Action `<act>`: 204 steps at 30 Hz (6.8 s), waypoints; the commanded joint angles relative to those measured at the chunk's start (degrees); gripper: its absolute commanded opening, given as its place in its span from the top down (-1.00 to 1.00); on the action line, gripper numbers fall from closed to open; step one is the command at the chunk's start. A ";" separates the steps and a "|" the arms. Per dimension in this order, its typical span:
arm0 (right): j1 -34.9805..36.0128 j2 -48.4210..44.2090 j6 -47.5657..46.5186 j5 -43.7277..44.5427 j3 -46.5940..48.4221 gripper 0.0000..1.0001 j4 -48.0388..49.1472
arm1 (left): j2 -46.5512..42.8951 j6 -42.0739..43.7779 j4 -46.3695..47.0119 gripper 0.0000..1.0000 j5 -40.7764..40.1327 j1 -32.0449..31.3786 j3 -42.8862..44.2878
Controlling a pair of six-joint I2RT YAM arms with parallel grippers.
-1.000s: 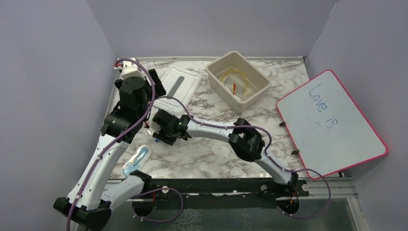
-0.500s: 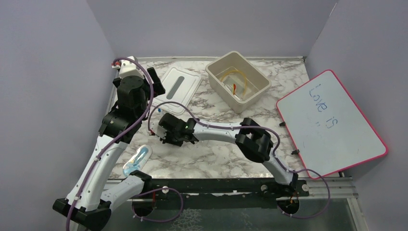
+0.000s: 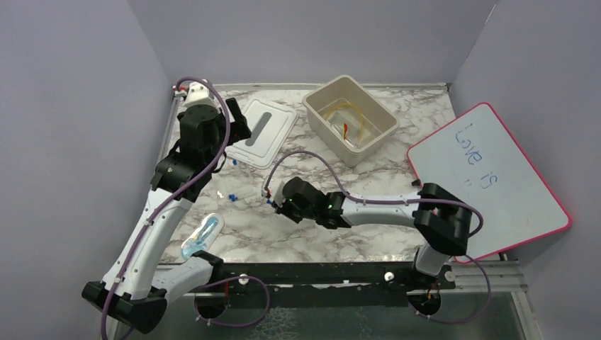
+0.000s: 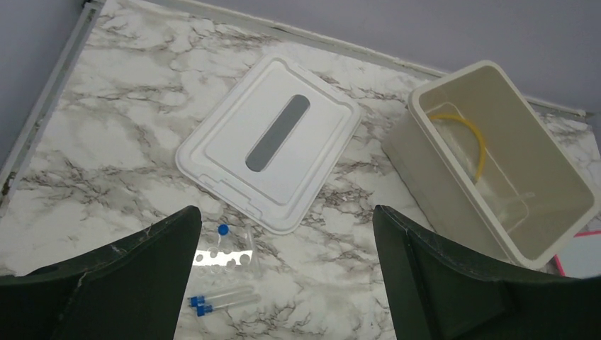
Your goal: Organize the chemistry lab equipment
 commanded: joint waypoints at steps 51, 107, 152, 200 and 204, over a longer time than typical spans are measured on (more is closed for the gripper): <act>-0.62 -16.40 6.73 23.94 -20.32 0.69 39.97 | 15.91 -12.43 9.37 0.70 53.57 0.33 -12.85; -5.88 -25.80 22.18 26.73 -29.24 -0.23 25.85 | 14.31 -8.70 32.66 0.92 -23.31 -5.47 -35.90; -6.68 -26.47 23.09 24.58 -28.13 -0.22 22.37 | 21.36 -10.33 37.28 0.52 -19.21 -4.15 -37.71; -3.16 31.12 11.91 -1.18 43.52 -0.23 -24.55 | -7.35 0.47 5.58 -0.79 -9.06 -3.27 -5.96; -3.09 32.49 9.76 -2.59 45.59 -0.24 -25.71 | -7.08 0.59 5.58 -0.80 -9.03 -3.26 -5.94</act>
